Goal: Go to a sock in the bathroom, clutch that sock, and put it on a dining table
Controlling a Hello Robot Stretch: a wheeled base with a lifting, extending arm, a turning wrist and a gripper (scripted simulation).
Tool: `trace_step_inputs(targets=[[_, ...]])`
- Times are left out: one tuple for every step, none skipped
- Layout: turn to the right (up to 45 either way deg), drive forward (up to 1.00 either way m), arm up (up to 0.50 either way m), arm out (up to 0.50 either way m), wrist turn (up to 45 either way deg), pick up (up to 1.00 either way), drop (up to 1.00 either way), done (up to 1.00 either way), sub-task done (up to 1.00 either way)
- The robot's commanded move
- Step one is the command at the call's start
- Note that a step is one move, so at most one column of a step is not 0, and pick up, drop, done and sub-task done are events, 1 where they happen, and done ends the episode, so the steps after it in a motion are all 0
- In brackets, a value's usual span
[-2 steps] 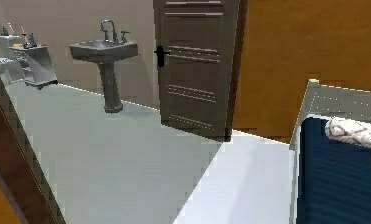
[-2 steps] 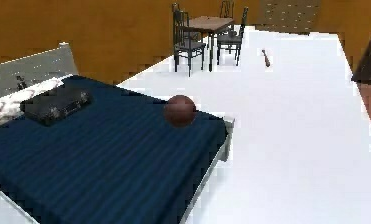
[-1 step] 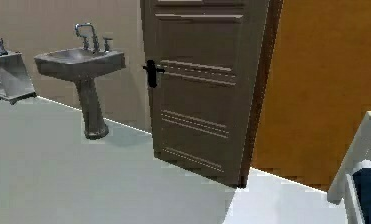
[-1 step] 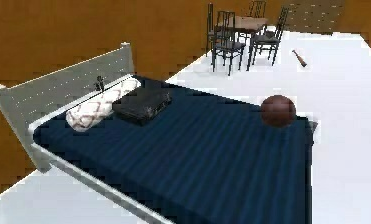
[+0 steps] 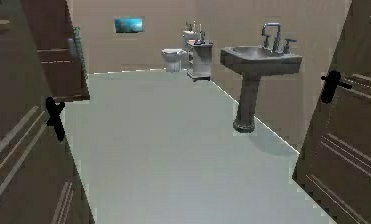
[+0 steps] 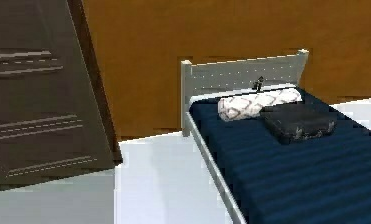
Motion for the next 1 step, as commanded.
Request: trace_step_inputs(targets=[[0.0, 1.00, 0.00, 0.00, 0.0, 0.00, 0.00, 0.00, 0.00]])
